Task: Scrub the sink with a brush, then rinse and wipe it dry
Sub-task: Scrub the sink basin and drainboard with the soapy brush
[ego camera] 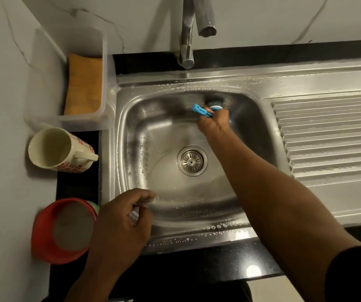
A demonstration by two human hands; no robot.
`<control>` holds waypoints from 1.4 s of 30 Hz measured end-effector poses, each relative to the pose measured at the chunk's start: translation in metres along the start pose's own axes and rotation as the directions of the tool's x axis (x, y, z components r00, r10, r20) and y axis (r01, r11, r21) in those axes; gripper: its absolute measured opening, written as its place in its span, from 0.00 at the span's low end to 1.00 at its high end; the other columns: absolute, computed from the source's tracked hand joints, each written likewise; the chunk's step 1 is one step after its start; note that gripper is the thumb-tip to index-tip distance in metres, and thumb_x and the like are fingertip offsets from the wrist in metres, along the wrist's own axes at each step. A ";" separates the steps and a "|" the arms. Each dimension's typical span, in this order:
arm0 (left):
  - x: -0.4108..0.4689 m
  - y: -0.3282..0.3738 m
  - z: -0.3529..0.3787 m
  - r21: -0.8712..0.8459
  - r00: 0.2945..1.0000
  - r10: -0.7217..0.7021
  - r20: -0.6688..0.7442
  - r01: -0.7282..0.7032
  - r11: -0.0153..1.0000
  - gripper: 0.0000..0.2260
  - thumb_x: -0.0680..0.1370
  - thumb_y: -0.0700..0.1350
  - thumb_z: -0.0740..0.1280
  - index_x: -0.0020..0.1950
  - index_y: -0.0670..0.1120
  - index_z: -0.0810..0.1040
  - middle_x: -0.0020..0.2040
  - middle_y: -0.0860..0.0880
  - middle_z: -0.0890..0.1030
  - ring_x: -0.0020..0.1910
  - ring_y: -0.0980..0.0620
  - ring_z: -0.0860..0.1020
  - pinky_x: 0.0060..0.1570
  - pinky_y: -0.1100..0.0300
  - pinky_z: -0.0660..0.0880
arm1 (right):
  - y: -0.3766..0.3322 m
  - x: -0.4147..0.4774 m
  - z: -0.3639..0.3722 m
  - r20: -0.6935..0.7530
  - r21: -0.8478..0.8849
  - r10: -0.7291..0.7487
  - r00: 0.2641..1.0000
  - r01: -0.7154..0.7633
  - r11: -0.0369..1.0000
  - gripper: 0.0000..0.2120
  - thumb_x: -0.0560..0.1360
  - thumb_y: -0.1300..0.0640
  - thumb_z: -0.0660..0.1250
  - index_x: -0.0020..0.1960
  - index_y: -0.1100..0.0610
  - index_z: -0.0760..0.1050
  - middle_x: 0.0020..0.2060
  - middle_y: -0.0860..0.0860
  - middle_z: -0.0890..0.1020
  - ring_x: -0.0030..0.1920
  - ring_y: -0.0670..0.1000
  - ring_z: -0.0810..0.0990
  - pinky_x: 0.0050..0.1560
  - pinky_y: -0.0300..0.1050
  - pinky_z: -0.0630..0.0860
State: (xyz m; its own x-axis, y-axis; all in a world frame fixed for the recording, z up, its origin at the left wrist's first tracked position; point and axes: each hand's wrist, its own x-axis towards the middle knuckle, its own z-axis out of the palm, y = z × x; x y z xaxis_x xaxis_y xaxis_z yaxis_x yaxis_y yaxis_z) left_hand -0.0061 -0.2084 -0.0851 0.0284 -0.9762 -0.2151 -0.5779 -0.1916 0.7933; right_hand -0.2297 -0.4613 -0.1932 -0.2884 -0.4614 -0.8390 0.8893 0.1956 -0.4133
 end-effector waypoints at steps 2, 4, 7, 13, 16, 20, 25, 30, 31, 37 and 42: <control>-0.001 -0.003 0.000 0.001 1.000 -0.002 0.000 0.002 1.000 0.16 0.76 0.32 0.70 0.53 0.52 0.86 0.49 0.64 0.85 0.52 0.64 0.83 0.53 0.72 0.77 | 0.012 0.015 0.001 -0.054 -0.006 -0.006 0.999 0.005 1.000 0.15 0.80 0.67 0.56 0.37 0.56 0.64 0.33 0.52 0.67 0.31 0.49 0.69 0.28 0.36 0.75; -0.001 -0.004 0.000 0.006 1.000 -0.007 0.006 0.007 1.000 0.16 0.76 0.32 0.71 0.53 0.52 0.86 0.50 0.65 0.85 0.52 0.65 0.83 0.53 0.73 0.76 | 0.037 0.004 0.009 -0.036 -0.083 0.009 0.999 -0.012 0.996 0.13 0.76 0.69 0.56 0.38 0.55 0.65 0.32 0.52 0.69 0.29 0.51 0.69 0.41 0.33 0.75; -0.001 -0.004 -0.003 -0.002 1.000 -0.025 0.008 0.025 1.000 0.15 0.76 0.32 0.71 0.53 0.51 0.86 0.50 0.65 0.85 0.52 0.65 0.83 0.52 0.75 0.75 | 0.080 -0.019 0.027 0.188 -0.088 0.160 0.969 -0.145 0.985 0.17 0.78 0.68 0.54 0.35 0.56 0.72 0.25 0.53 0.75 0.23 0.53 0.75 0.34 0.41 0.80; 0.004 -0.002 -0.002 -0.011 1.000 -0.028 0.010 0.028 1.000 0.15 0.76 0.32 0.70 0.53 0.52 0.86 0.50 0.65 0.85 0.52 0.65 0.83 0.53 0.72 0.77 | 0.094 -0.024 0.029 0.255 -0.059 0.196 0.947 -0.187 0.981 0.16 0.80 0.67 0.52 0.36 0.55 0.66 0.25 0.52 0.69 0.24 0.48 0.68 0.35 0.43 0.72; 0.008 -0.002 0.002 -0.004 1.000 -0.007 0.005 0.007 1.000 0.15 0.76 0.32 0.70 0.53 0.52 0.86 0.49 0.63 0.86 0.52 0.62 0.84 0.54 0.70 0.78 | 0.043 0.009 0.015 0.145 0.018 0.096 0.985 -0.100 0.995 0.15 0.82 0.66 0.54 0.38 0.56 0.67 0.31 0.52 0.72 0.29 0.50 0.72 0.25 0.39 0.77; 0.011 -0.003 0.008 0.026 1.000 0.018 0.022 -0.018 0.999 0.15 0.76 0.32 0.70 0.53 0.51 0.86 0.48 0.62 0.86 0.52 0.62 0.84 0.54 0.69 0.78 | -0.007 0.027 -0.014 0.026 0.213 0.090 0.996 -0.093 0.973 0.15 0.82 0.65 0.55 0.37 0.57 0.65 0.32 0.51 0.68 0.24 0.48 0.70 0.19 0.35 0.70; 0.013 -0.005 0.007 0.018 0.999 0.011 0.031 -0.012 1.000 0.14 0.76 0.33 0.70 0.53 0.51 0.86 0.49 0.63 0.86 0.52 0.63 0.83 0.53 0.72 0.77 | 0.060 0.010 0.019 0.099 0.027 0.099 0.990 -0.102 0.994 0.16 0.77 0.69 0.55 0.35 0.54 0.64 0.31 0.50 0.69 0.25 0.47 0.68 0.39 0.40 0.70; 0.013 -0.003 0.006 -0.024 0.999 -0.042 0.016 0.043 0.999 0.15 0.76 0.33 0.69 0.52 0.53 0.86 0.49 0.64 0.85 0.51 0.62 0.84 0.53 0.64 0.79 | 0.128 -0.028 0.035 0.259 -0.034 0.328 0.909 -0.331 0.943 0.14 0.82 0.65 0.53 0.39 0.57 0.67 0.33 0.51 0.68 0.29 0.46 0.64 0.28 0.36 0.68; 0.014 -0.003 0.006 -0.021 0.999 -0.042 0.012 0.042 0.999 0.15 0.76 0.33 0.69 0.52 0.53 0.86 0.49 0.64 0.85 0.51 0.62 0.84 0.53 0.63 0.79 | 0.124 -0.028 0.034 0.306 0.026 0.323 0.895 -0.347 0.937 0.15 0.83 0.65 0.52 0.39 0.57 0.67 0.33 0.51 0.67 0.27 0.46 0.64 0.26 0.35 0.67; 0.020 0.000 0.011 -0.017 1.000 0.002 0.025 -0.001 1.000 0.14 0.77 0.33 0.69 0.53 0.51 0.86 0.49 0.63 0.86 0.52 0.62 0.84 0.55 0.71 0.77 | 0.020 0.001 0.009 0.189 0.203 0.109 0.976 -0.148 0.968 0.15 0.82 0.65 0.54 0.37 0.55 0.65 0.29 0.51 0.70 0.26 0.49 0.71 0.28 0.39 0.75; 0.026 0.003 0.017 0.002 0.999 0.026 0.039 -0.026 1.000 0.14 0.76 0.32 0.70 0.53 0.49 0.87 0.48 0.61 0.86 0.52 0.65 0.83 0.53 0.74 0.76 | -0.037 0.015 -0.027 0.096 0.464 0.060 0.994 -0.098 0.881 0.14 0.83 0.63 0.56 0.39 0.57 0.68 0.33 0.52 0.70 0.30 0.48 0.71 0.26 0.38 0.75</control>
State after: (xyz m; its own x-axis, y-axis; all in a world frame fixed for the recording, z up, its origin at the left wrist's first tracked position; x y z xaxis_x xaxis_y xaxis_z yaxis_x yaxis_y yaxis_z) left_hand -0.0207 -0.2325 -0.0975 -0.0185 -0.9761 -0.2164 -0.5801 -0.1658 0.7975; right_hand -0.2760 -0.4522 -0.2001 -0.1987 -0.5300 -0.8244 0.9760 -0.1834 -0.1173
